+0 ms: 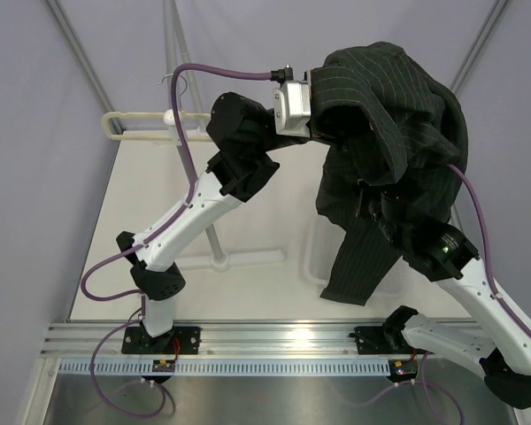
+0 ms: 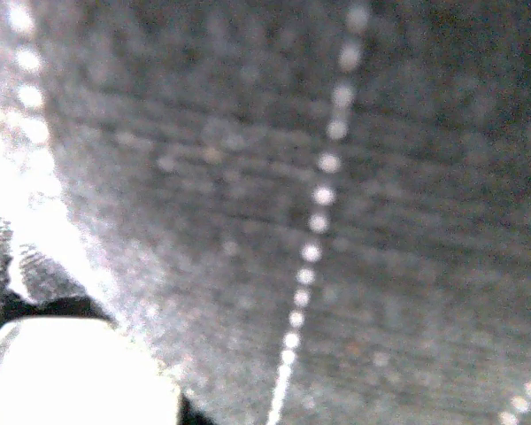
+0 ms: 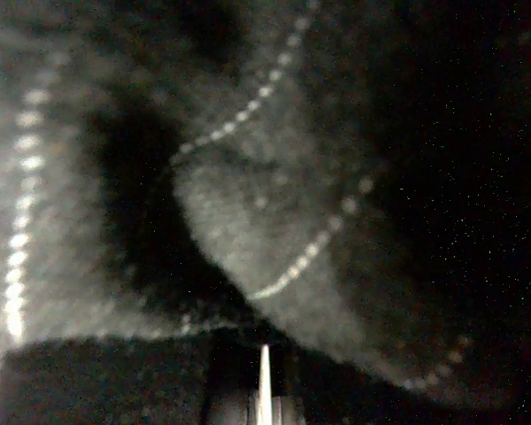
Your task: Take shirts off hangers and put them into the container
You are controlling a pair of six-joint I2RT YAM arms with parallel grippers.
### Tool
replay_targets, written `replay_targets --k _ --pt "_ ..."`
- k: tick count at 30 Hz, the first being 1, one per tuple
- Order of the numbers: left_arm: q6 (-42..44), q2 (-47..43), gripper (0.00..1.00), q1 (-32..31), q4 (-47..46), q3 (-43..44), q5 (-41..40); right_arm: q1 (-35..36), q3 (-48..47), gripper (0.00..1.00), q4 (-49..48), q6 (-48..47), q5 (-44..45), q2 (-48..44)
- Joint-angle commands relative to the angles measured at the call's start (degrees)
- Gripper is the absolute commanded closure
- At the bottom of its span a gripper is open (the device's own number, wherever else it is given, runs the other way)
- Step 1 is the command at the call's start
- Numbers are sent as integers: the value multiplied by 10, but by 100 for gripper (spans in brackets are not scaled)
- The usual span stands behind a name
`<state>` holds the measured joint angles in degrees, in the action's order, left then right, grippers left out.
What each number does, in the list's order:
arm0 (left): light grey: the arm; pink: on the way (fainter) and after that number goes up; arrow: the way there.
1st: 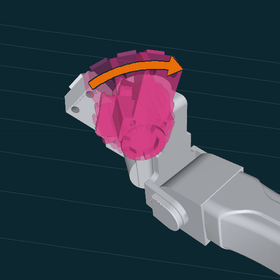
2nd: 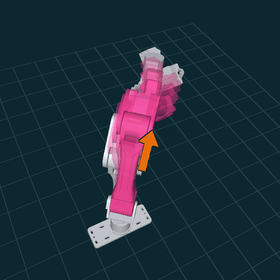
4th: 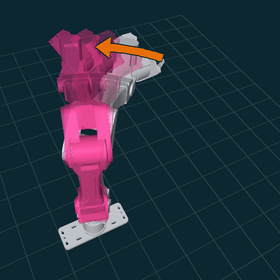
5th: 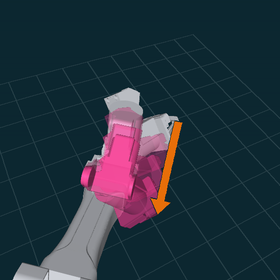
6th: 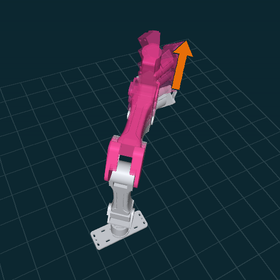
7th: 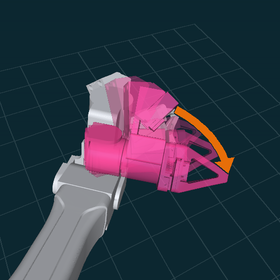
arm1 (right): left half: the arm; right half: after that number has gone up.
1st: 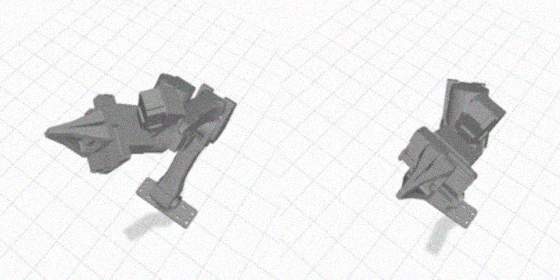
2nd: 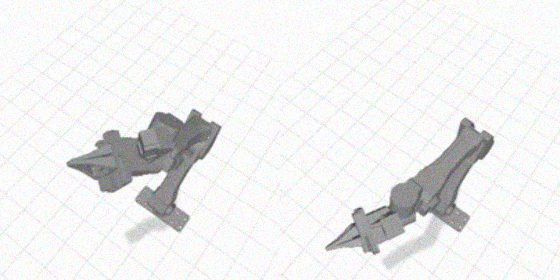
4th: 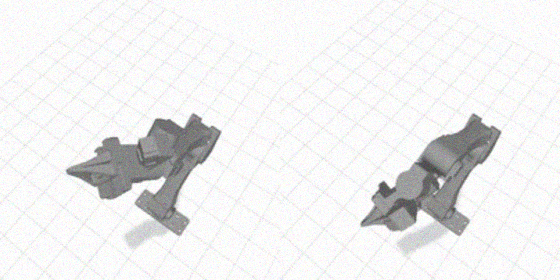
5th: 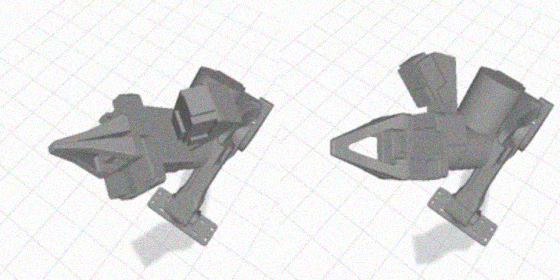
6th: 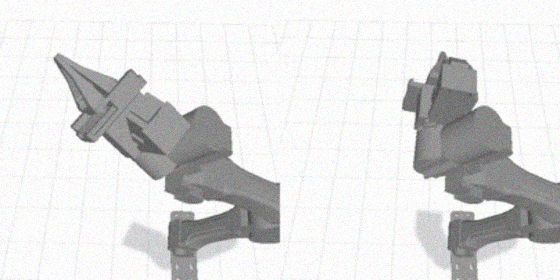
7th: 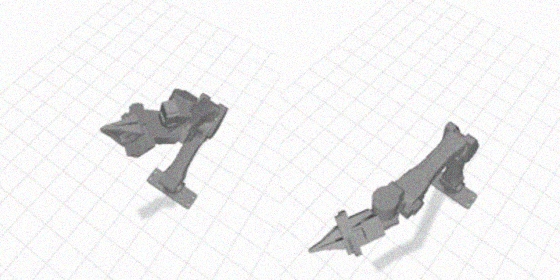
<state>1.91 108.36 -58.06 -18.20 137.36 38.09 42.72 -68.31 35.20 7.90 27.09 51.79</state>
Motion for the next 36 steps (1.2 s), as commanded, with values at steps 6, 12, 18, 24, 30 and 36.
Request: replay_targets --k 6,12,18,24,30,36 --pt "-40 -36 100 -4 -61 -11 28 -137 -30 100 -7 -13 -12 40" --pt "-53 -58 100 -4 -99 -74 26 -149 -38 100 0 -3 -40 56" --pt "-59 -58 100 -4 -108 -94 23 -161 -68 100 18 -6 -47 86" --pt "-74 -65 100 -4 -116 -116 24 -162 -68 100 21 4 -73 82" --pt "-127 -89 100 -7 -145 -180 -2 -162 -21 100 34 11 -137 39" --pt "-177 -124 100 -15 -180 -270 -63 -162 13 100 64 15 -182 -20"
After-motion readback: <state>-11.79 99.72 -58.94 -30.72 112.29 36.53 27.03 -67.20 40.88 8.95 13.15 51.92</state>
